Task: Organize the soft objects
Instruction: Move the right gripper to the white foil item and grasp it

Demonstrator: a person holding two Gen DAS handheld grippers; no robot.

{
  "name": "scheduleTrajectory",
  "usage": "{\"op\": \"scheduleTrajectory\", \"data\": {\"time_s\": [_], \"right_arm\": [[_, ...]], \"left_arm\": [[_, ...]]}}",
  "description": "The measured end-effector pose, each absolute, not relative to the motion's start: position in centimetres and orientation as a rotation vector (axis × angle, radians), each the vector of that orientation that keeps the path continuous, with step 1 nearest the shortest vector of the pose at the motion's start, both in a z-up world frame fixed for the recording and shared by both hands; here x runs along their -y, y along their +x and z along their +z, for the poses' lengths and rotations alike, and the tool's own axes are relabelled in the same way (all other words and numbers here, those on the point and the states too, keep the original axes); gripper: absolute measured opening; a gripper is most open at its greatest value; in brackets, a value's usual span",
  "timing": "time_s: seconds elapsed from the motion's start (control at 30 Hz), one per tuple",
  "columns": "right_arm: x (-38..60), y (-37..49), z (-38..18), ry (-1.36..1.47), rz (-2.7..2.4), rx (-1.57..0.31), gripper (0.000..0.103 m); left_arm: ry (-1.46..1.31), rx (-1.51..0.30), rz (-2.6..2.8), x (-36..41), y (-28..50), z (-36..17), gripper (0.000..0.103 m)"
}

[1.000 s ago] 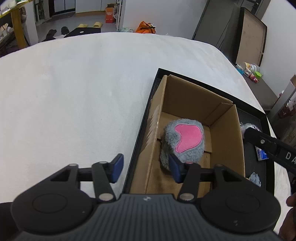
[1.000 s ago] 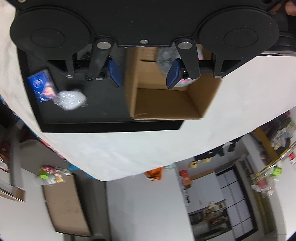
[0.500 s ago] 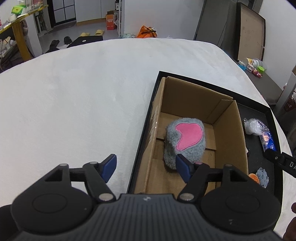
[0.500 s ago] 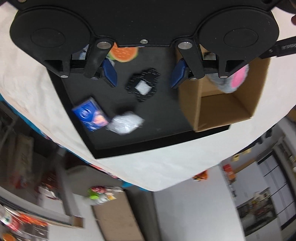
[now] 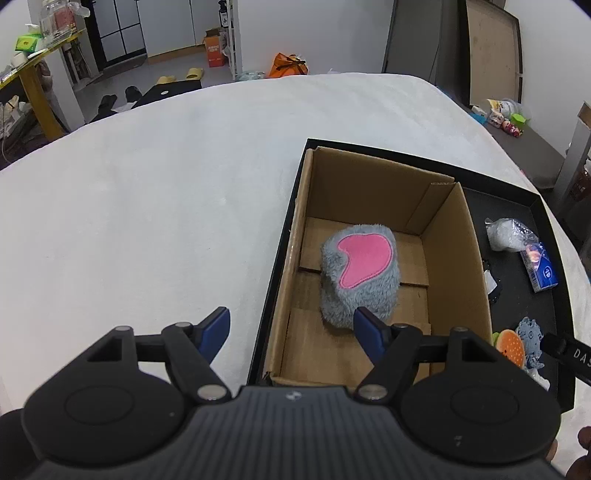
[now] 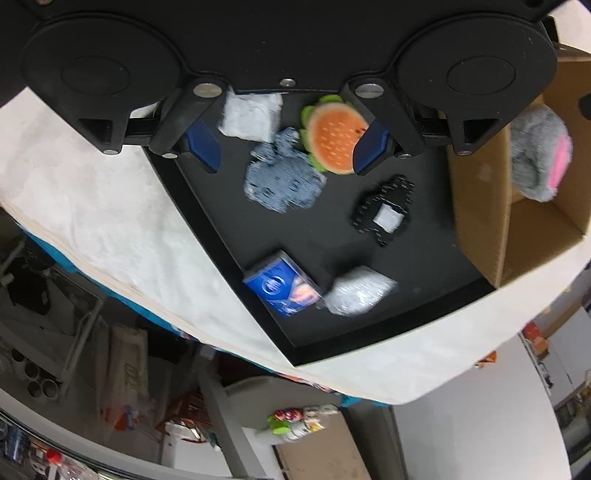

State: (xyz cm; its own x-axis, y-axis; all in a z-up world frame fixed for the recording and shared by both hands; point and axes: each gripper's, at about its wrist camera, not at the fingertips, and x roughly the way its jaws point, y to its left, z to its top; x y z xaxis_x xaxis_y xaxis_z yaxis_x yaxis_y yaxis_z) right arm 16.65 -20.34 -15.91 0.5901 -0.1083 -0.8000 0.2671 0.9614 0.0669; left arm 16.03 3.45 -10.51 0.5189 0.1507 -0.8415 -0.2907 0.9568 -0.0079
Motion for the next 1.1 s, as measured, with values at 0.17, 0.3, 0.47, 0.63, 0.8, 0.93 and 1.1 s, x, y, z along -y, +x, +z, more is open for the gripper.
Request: {"op": "scheduleTrajectory", "data": {"time_s": [0.17,0.3,0.47,0.63,0.8,0.93,1.1], "right_arm": [[21.4,16.6,-16.7,0.189,-0.285,-0.936,0.078],[21.9,16.6,-17.9,0.208,-0.295,-0.978,0.077],[22.0,16.3,-18.8,0.233,-0.304,-1.017,0.076],[22.3,16.4,-19.8,0.264,-0.310,-1.059,0.065],[22.1,16.7,-21.0,0.285,-0.300,-1.101,0.042],[22.2,16.6,-20.8,0.291,-0.311,-1.070,0.040],[22.7,16.4,-19.9,0.307,-0.328,-1.025,0.040]], "left_arm": [[-0.136,-0.988,0.276,-3.0,16.0,-10.3,0.072],[-0.127,-0.984,0.285,-2.8,16.0,-10.2,0.072],[-0.108,-0.984,0.288,-2.4,16.0,-10.2,0.072],[-0.088,-0.997,0.300,-2.3,16.1,-10.7,0.072],[-0.077,-1.004,0.302,-1.9,16.2,-10.9,0.072],[-0.068,-1.000,0.295,-1.6,16.3,-10.9,0.072],[-0.069,-1.000,0.294,-1.5,16.3,-11.0,0.072]]}}
